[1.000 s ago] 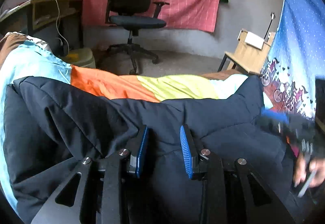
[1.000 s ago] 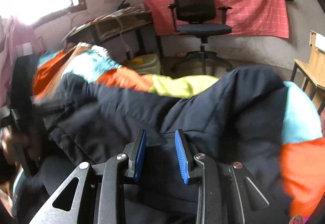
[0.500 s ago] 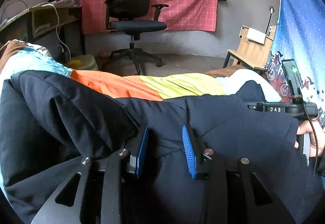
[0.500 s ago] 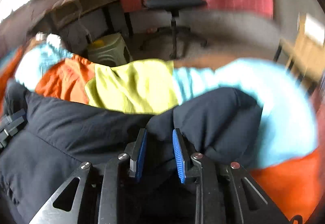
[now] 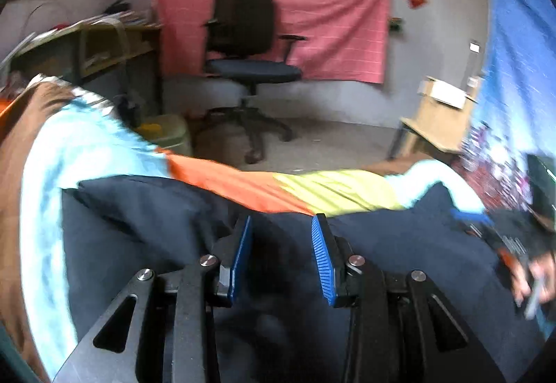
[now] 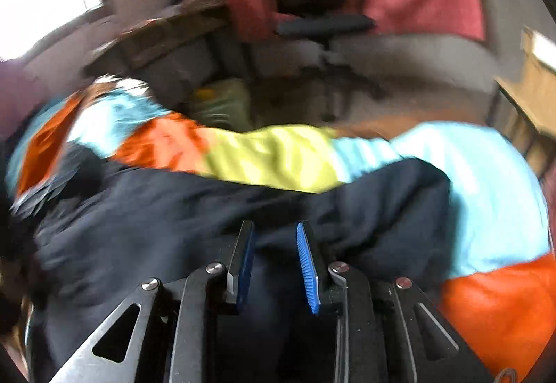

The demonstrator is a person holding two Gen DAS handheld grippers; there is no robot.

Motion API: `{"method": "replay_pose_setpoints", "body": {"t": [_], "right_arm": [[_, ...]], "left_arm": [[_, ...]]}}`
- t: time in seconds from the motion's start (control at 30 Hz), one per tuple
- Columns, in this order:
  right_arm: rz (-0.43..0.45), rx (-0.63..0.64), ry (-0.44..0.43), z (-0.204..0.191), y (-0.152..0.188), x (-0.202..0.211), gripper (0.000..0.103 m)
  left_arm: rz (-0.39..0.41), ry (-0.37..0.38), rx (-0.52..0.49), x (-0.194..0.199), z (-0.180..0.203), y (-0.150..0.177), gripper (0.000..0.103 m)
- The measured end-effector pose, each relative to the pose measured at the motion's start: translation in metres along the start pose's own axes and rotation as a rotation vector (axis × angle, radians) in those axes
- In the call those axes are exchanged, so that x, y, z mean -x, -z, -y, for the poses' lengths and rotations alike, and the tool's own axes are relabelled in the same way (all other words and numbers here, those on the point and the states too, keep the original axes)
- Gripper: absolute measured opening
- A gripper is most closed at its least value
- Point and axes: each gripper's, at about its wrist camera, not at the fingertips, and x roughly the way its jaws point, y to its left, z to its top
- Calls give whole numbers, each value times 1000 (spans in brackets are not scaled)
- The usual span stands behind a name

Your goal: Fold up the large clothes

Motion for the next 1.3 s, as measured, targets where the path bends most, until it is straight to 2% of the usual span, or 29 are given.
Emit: {"method": "replay_pose_setpoints", "body": {"t": [0.13, 0.2, 0.27, 0.37, 0.47, 0.53, 0.63, 0.67, 0.7, 0.73, 0.83, 0.97, 1.07, 1.2, 1.27, 1.3], "right_arm": [[-19, 135, 10, -32, 10, -3, 25], [-22, 137, 17, -34, 18, -9, 25], [-24, 129, 18, -36, 22, -17, 25], [-28, 156, 48, -43, 30, -31, 23], [-26, 169, 81, -48, 31, -38, 23], [-12, 167, 89, -48, 32, -32, 22], [7, 120, 81, -44, 27, -16, 23], [23, 99, 58, -42, 24, -8, 23], [38, 88, 40, -41, 22, -2, 23], [51, 79, 22, -41, 20, 4, 23], [25, 83, -3, -44, 21, 10, 23], [-34, 122, 21, -45, 36, 2, 23], [-51, 113, 17, -42, 49, -8, 23], [-68, 132, 50, -45, 52, -22, 23], [-48, 128, 48, -44, 49, -14, 23], [-32, 122, 42, -43, 49, -8, 27]], "left_arm": [[-128, -25, 95, -26, -23, -1, 29], [-129, -12, 159, -29, -35, 8, 25], [-162, 2, 249, -36, -50, 17, 11], [-217, 29, 323, -50, -68, 22, 7], [-227, -34, 240, -47, -57, 17, 6], [-194, -59, 225, -32, -50, 13, 6], [-68, 14, 231, 8, -37, 7, 9], [-25, 74, 200, 25, -26, 4, 15], [-13, 102, 170, 31, -17, 3, 20], [-14, 134, 132, 37, -7, 1, 28], [-96, 204, 33, 37, 23, 10, 28], [-203, 118, -85, 24, 40, 39, 29], [-201, 73, -157, 22, 49, 51, 30], [-195, 36, -136, 13, 52, 64, 30], [-169, 16, -69, 19, 53, 63, 31], [-159, 0, -55, 21, 57, 59, 33]]}}
